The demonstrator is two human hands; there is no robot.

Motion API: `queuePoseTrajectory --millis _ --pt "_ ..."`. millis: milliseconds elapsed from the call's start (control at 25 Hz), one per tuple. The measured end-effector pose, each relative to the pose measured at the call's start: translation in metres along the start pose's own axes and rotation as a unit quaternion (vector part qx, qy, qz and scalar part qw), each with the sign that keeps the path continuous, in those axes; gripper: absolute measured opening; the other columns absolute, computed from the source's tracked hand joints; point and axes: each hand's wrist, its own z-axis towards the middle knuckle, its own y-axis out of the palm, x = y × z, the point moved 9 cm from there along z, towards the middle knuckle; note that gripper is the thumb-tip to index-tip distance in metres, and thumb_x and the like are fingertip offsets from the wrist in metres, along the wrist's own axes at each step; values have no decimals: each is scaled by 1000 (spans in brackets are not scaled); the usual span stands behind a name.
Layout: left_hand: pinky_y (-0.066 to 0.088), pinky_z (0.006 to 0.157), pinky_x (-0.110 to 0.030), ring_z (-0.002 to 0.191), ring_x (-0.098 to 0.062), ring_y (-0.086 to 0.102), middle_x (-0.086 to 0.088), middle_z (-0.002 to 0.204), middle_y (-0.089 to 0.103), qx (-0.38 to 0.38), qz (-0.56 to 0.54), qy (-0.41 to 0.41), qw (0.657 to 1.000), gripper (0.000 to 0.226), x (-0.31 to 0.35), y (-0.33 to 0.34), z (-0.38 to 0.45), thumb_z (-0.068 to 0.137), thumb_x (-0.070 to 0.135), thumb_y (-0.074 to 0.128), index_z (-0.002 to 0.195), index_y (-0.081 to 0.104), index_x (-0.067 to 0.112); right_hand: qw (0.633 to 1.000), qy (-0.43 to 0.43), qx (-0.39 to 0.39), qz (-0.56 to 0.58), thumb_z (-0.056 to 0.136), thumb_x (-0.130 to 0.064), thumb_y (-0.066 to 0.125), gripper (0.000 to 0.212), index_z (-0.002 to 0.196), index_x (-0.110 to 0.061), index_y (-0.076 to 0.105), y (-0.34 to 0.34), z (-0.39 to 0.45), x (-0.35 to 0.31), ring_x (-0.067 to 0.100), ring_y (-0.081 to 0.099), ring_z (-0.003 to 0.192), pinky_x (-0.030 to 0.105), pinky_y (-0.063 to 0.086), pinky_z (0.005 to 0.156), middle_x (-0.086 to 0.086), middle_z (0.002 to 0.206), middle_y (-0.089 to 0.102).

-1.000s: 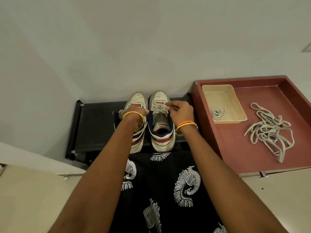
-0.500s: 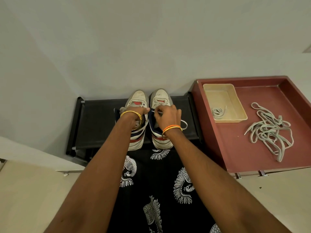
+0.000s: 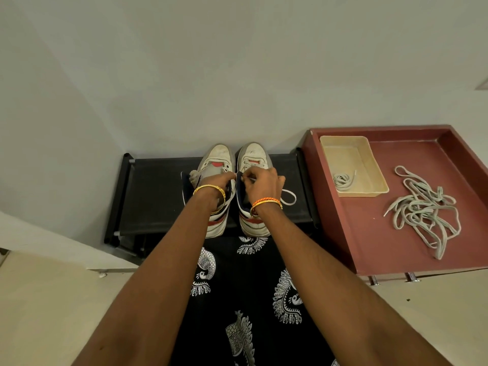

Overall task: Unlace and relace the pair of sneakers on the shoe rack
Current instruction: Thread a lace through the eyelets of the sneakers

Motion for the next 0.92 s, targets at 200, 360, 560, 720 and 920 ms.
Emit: queuePoseTrajectory --millis 200,360,560,720,920 --pt "46 97 -40 114 -35 55 -17 119 59 110 185 81 973 52 31 -18 3 79 31 68 119 57 -1 997 -2 76 12 78 -4 63 38 116 -10 60 -21 -13 13 33 47 111 44 41 92 14 117 58" --pt "46 81 -34 86 -26 57 -9 80 59 155 209 168 951 28 63 -35 -8 81 30 64 87 65 3 989 116 78 -55 77 -22 69 54 125 -14 47 -25 -29 56 32 36 119 44 32 96 13 131 39" --pt "46 67 -29 80 -23 57 -9 71 58 177 64 240 952 15 142 -65 -57 82 15 64 75 61 2 986 145 68 -49 75 -22 73 60 125 -10 41 -27 -29 57 33 40 116 43 39 94 16 128 39" --pt "58 66 -25 66 -15 66 -10 71 66 80 -257 236 934 15 162 -64 -83 78 1 62 64 58 1 985 164 45 -3 74 -12 71 51 116 -5 42 -18 -29 58 35 47 111 41 45 88 18 122 42" --pt "32 36 -11 38 -10 44 -3 71 63 32 -177 110 978 18 107 -28 -57 86 10 43 69 47 9 993 121 -14 0 77 -7 65 44 117 -3 46 -9 -19 52 35 46 110 42 45 88 18 121 45"
